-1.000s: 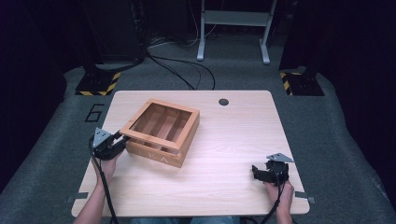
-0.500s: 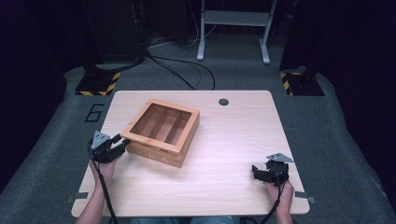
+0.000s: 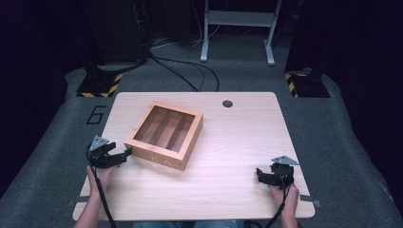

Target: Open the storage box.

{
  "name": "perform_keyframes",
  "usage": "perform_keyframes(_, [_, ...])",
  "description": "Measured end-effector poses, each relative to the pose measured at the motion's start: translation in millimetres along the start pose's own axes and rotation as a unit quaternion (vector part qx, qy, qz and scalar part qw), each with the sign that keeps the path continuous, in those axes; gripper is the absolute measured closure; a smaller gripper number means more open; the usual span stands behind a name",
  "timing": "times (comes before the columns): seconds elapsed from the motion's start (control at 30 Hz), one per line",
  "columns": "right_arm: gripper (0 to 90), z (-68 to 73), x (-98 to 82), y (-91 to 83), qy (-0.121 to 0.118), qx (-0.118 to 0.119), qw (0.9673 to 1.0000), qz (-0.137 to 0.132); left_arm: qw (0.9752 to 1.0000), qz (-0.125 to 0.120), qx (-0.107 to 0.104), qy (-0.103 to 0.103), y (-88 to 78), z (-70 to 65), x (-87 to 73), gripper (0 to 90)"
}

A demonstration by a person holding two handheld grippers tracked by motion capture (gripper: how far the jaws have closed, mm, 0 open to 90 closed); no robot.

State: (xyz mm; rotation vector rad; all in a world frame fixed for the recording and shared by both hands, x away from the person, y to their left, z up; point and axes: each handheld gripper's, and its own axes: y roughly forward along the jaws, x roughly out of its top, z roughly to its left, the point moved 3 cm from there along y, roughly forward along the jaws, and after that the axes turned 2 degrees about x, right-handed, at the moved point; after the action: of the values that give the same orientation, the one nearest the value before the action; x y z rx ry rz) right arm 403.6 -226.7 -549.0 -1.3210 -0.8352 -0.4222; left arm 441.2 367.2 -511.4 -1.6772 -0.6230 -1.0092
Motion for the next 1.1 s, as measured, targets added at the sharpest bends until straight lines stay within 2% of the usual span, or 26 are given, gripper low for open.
perform_keyframes(0.13, [11.8,-0.1,0.0,0.0,-0.001,0.000,1.0000,0.000,0.9999,0.014,-0.003,0.001,-2.0,-1.2,-4.0,12.6])
perform_keyframes(0.3, [11.8,-0.1,0.0,0.0,-0.001,0.000,1.0000,0.000,0.9994,0.034,-0.003,0.004,-15.5,-4.0,-14.0,6.9])
perform_keyframes(0.43, [11.8,-0.1,0.0,-0.1,-0.002,0.000,1.0000,0.000,0.9985,0.053,0.009,0.012,-30.0,-7.2,-25.8,4.9])
perform_keyframes(0.63, [11.9,0.0,-0.1,0.0,-0.002,-0.001,1.0000,-0.001,0.9963,0.077,0.026,0.028,-38.9,-9.8,-38.8,3.1])
perform_keyframes(0.7, [11.9,0.0,-0.1,-0.1,-0.002,-0.001,1.0000,-0.001,0.9959,0.081,0.030,0.028,-40.0,-9.8,-43.9,2.6])
perform_keyframes(0.77, [11.9,0.0,-0.1,0.0,-0.002,-0.001,1.0000,-0.001,0.9949,0.091,0.034,0.026,-40.6,-9.6,-51.3,2.4])
perform_keyframes(0.8, [11.9,0.0,-0.1,-0.1,-0.002,0.000,1.0000,-0.001,0.9936,0.101,0.039,0.031,-41.0,-9.2,-57.6,2.0])
perform_keyframes(1.1, [12.0,0.0,-0.1,-0.1,-0.002,0.000,1.0000,-0.001,0.9913,0.109,0.062,0.040,-42.6,-9.3,-75.3,0.3])
